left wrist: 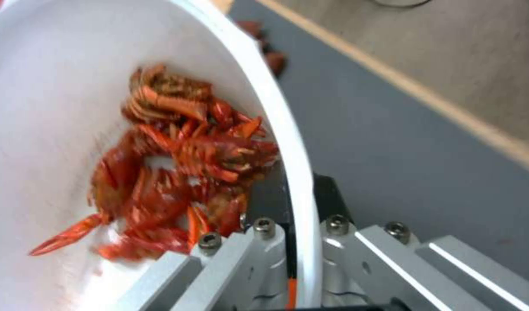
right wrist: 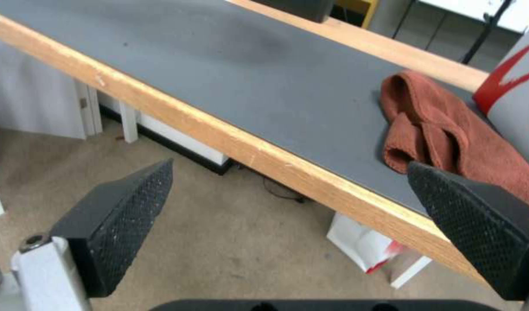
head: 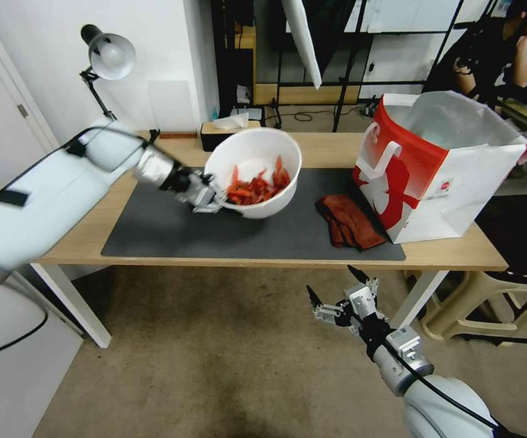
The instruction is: Sweep shrimp from table into container with towel, then put container into takeout bag.
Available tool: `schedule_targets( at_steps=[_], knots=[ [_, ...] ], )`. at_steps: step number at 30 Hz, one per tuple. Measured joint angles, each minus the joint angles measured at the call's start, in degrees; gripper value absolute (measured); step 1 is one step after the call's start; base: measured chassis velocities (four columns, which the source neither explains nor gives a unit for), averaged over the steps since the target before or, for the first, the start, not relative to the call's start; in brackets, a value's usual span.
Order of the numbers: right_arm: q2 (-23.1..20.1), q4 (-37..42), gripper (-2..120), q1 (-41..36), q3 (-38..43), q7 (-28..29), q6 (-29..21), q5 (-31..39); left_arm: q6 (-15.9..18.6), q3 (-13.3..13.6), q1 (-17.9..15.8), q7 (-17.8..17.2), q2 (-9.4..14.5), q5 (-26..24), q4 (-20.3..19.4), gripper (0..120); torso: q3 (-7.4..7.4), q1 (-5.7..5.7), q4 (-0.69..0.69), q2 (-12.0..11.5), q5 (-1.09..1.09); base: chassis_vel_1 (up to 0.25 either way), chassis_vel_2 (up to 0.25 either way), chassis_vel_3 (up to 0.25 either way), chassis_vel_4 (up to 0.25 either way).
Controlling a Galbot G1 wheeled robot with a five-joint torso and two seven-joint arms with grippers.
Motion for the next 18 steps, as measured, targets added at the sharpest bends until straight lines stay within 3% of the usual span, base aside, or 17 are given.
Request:
schedule_targets(
  at_steps=[1, 3, 5, 6, 8, 9, 11, 12, 13, 16, 17, 18],
  knots=[
    [0.16, 0.03, 100, -0.51, -0.01, -0.45, 0.38, -0.72, 0.28, 0.88, -2.07, 0.00, -1.53, -0.02, 1.14, 0, 0.00, 0.00, 0.01, 0.00, -0.01, 0.000, 0.000, 0.000, 0.000],
    [0.23, 0.12, 100, -0.78, -0.03, -0.61, 0.49, -0.95, 0.44, 1.31, -3.06, 0.00, -2.31, -0.03, 1.69, 0, 0.00, 0.00, 0.01, 0.00, -0.01, 0.000, 0.000, 0.000, 0.000],
    [0.48, 0.59, 100, -1.77, -0.10, -1.11, 0.95, -1.62, 1.25, 2.79, -7.45, 0.00, -5.78, -0.47, 4.13, 0, 0.00, -0.01, 0.00, 0.00, -0.02, 0.000, 0.000, 0.000, 0.000],
    [0.48, 0.59, 100, -1.77, -0.10, -1.11, 0.95, -1.62, 1.25, 2.79, -7.45, 0.00, -5.78, -0.47, 4.13, 0, 0.00, -0.01, 0.00, 0.00, -0.02, 0.000, 0.000, 0.000, 0.000],
    [0.50, 0.73, 100, -2.26, -0.10, -1.27, 1.36, -2.08, 1.72, 3.66, -10.59, -0.01, -8.76, -1.35, 6.36, 0, 0.00, 0.00, 0.01, 0.00, -0.01, 0.000, 0.000, 0.000, 0.000],
    [0.50, 0.73, 100, -2.26, -0.10, -1.27, 1.36, -2.08, 1.72, 3.66, -10.59, -0.01, -8.76, -1.35, 6.36, 0, 0.00, 0.00, 0.01, 0.00, -0.01, 0.000, 0.000, 0.000, 0.000],
    [0.48, 0.92, 100, -2.68, -0.10, -1.36, 1.60, -2.35, 2.11, 4.31, -12.76, -0.09, -10.92, -1.93, 8.08, 0, 0.00, 0.00, 0.01, 0.01, -0.02, 0.000, 0.000, 0.000, 0.000],
    [0.47, 1.20, 100, -3.21, -0.10, -1.48, 1.85, -2.64, 2.42, 4.87, -14.65, -0.33, -13.25, -2.47, 9.93, 0, 0.00, 0.00, 0.01, 0.01, -0.01, 0.000, 0.000, 0.000, 0.000],
    [0.47, 1.20, 100, -3.21, -0.10, -1.48, 1.85, -2.64, 2.42, 4.87, -14.65, -0.33, -13.25, -2.47, 9.93, 0, 0.00, 0.00, 0.01, 0.01, -0.01, 0.000, 0.000, 0.000, 0.000],
    [0.60, 1.31, 100, -4.02, -0.19, -1.91, 2.50, -3.63, 2.60, 5.50, -18.24, -1.05, -18.78, -3.03, 15.35, 0, -0.01, -0.01, -0.01, 0.01, -0.01, 0.000, 0.000, 0.000, 0.000],
    [0.60, 1.31, 100, -4.02, -0.19, -1.91, 2.50, -3.63, 2.60, 5.50, -18.24, -1.05, -18.78, -3.03, 15.35, 0, -0.01, -0.01, -0.01, 0.01, -0.01, 0.000, 0.000, 0.000, 0.000],
    [0.71, 1.31, 100, -4.25, -0.27, -2.11, 2.66, -4.00, 2.61, 5.52, -19.36, -1.37, -20.80, -3.15, 17.61, 0, -0.01, -0.01, 0.01, 0.01, -0.01, 0.000, 0.000, 0.000, 0.000]
  ],
)
